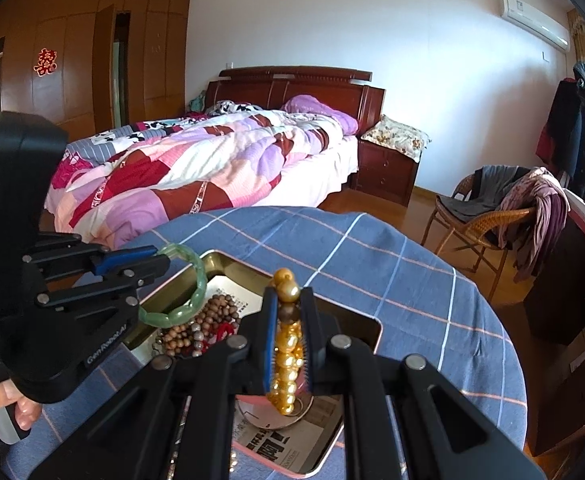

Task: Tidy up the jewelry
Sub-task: 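Lower the jade bangle into the tin with the left while the right lowers the gold beads in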

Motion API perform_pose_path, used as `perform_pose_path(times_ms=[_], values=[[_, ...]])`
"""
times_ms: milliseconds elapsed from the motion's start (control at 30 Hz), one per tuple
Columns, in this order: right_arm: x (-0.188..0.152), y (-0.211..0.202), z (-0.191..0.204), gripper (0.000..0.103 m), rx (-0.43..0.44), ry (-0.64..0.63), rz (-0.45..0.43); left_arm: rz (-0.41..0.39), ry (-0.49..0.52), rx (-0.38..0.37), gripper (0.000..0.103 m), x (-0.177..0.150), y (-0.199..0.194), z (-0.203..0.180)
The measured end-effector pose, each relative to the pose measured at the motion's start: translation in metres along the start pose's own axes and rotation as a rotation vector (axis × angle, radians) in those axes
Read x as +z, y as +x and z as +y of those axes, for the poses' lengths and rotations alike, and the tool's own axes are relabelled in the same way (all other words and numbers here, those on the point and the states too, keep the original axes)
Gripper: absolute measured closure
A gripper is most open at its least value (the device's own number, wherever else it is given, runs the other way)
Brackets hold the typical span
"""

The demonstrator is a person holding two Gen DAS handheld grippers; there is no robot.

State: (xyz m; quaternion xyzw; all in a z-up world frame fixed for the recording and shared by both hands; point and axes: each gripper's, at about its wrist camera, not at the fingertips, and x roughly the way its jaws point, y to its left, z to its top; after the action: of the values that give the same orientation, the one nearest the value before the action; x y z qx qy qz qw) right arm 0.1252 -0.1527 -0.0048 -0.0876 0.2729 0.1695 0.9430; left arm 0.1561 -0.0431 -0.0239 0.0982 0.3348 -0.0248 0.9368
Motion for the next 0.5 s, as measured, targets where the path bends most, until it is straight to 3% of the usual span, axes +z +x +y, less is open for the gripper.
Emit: perform_pose_path(times_ms=[233, 300, 367, 433, 500], values=[[-0.004, 0.012, 0.003, 0.089, -0.004, -0.014, 0.048, 0.02, 0.014, -0.015, 0.096, -0.004, 0.005, -0.002], [-0.006, 0.014, 0.004, 0.086, -0.009, -0.022, 0.058, 0.038, 0.005, -0.047, 0.092, -0.005, 0.007, -0.003], [-0.008, 0.015, 0.005, 0.073, -0.01, -0.019, 0.065, 0.048, 0.001, -0.039, 0.074, -0.006, 0.009, -0.003], [-0.011, 0.014, 0.004, 0.055, -0.016, -0.013, 0.069, 0.029, -0.003, -0.005, 0.029, -0.007, 0.005, -0.003], [-0.013, 0.011, 0.003, 0.052, -0.033, -0.013, 0.066, -0.003, -0.01, 0.012, 0.022, -0.009, -0.002, 0.0]])
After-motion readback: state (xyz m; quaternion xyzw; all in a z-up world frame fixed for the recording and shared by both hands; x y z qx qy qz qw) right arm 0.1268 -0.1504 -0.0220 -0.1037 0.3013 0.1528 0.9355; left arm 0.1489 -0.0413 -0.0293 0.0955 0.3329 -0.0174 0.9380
